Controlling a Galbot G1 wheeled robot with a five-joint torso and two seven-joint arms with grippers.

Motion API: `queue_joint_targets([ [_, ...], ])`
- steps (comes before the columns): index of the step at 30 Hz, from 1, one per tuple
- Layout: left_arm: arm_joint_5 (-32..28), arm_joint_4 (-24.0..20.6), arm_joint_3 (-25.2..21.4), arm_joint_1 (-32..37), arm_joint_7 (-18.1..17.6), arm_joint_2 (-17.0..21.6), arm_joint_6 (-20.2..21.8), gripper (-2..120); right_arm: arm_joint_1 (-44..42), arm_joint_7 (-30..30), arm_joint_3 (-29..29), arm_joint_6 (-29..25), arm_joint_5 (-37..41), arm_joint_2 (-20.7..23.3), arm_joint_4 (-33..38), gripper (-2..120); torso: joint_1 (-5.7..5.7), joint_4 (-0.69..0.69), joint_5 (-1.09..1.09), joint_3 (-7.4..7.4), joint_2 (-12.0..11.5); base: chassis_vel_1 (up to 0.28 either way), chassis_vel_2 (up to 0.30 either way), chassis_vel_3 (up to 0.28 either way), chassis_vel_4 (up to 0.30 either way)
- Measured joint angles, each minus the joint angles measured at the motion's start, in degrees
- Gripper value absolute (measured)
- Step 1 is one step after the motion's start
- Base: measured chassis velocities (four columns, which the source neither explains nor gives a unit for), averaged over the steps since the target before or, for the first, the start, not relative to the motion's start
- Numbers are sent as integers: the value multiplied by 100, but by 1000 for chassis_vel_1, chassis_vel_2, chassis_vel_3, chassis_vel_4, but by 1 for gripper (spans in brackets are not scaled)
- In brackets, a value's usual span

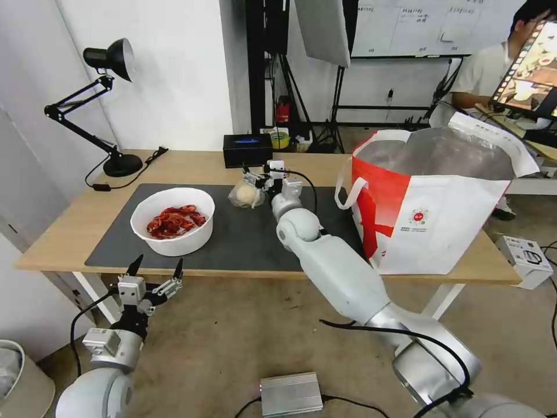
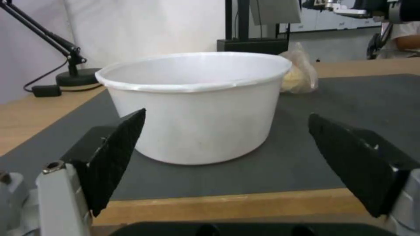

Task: Pick up the trash from the table and place it into the takeout bag.

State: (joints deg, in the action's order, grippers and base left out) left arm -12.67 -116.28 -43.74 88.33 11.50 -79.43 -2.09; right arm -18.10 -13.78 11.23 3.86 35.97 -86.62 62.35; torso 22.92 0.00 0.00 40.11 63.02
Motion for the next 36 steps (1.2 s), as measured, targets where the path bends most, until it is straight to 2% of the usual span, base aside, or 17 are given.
queue_joint_targets([
  [12,49,-44,100,-30,-28,-58,119,100,403,205,-219,606,372,-229,-761,100,0,0,1,0,0,0,0,0,0],
  [20,124,-18,149,-25,-31,-65,135,100,551,408,-216,593,371,-349,-1178,100,0,-1,0,0,0,0,0,0,0],
  [36,223,66,233,19,3,-161,102,100,269,637,27,484,247,-354,-1312,100,0,0,1,0,0,0,0,0,0],
])
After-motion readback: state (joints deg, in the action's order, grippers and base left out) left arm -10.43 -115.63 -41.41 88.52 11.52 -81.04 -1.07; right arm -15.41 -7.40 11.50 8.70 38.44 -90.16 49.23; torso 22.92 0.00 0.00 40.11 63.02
